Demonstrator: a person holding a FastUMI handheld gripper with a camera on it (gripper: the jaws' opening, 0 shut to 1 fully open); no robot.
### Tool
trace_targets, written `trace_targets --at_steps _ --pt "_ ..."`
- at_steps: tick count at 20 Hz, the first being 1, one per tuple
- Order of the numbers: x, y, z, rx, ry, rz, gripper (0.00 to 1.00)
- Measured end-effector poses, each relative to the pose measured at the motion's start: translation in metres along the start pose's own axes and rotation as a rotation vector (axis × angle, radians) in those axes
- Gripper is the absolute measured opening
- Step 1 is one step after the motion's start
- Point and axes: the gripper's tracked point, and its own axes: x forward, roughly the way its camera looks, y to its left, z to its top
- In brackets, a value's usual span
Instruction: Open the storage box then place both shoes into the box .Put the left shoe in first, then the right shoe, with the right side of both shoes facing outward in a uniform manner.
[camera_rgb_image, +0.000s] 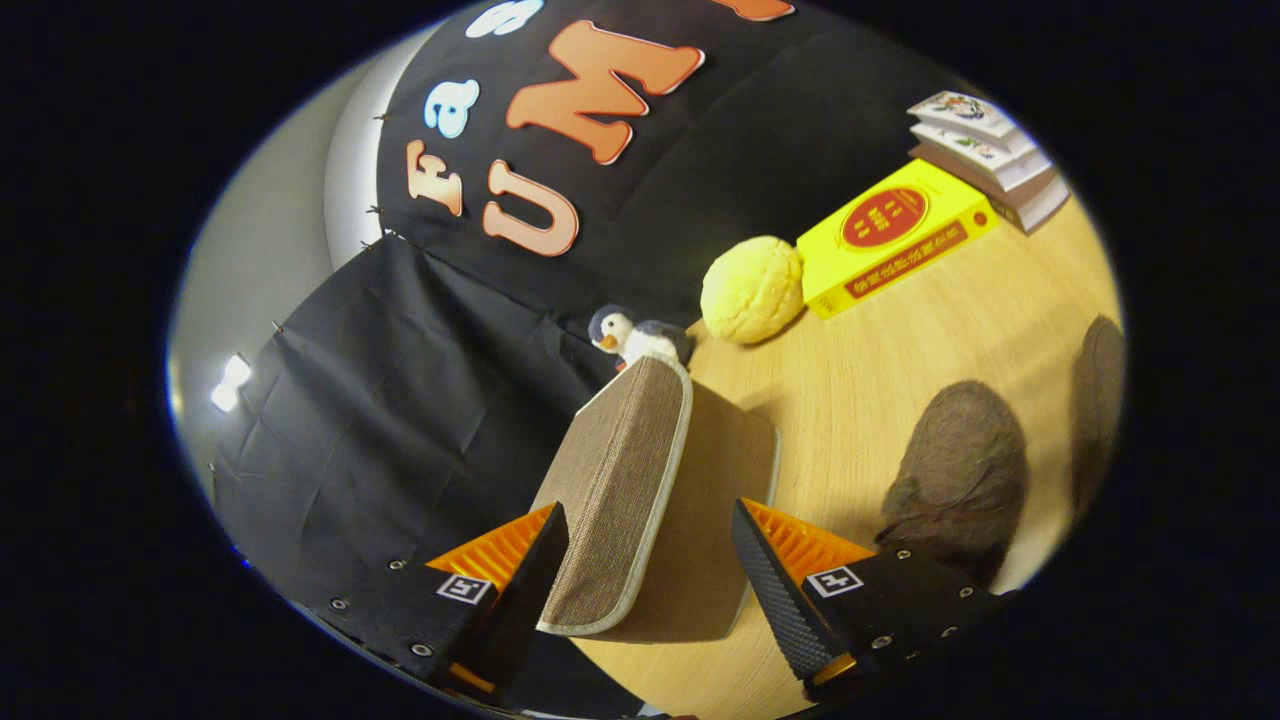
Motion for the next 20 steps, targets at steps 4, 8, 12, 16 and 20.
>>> trace_targets --at_steps 4,8,12,16,20 --pt "0.008 0.013 -0.010 0.117 0.090 0.106 0.98" --pt "0.023 0.007 -0.025 0.163 0.168 0.115 0.98" --pt "0.024 0.014 -0.038 0.214 0.241 0.170 0.97" --pt "0.025 0.026 -0.041 0.266 0.277 0.229 0.97" --pt "0.018 0.034 -0.034 0.276 0.262 0.270 0.88"
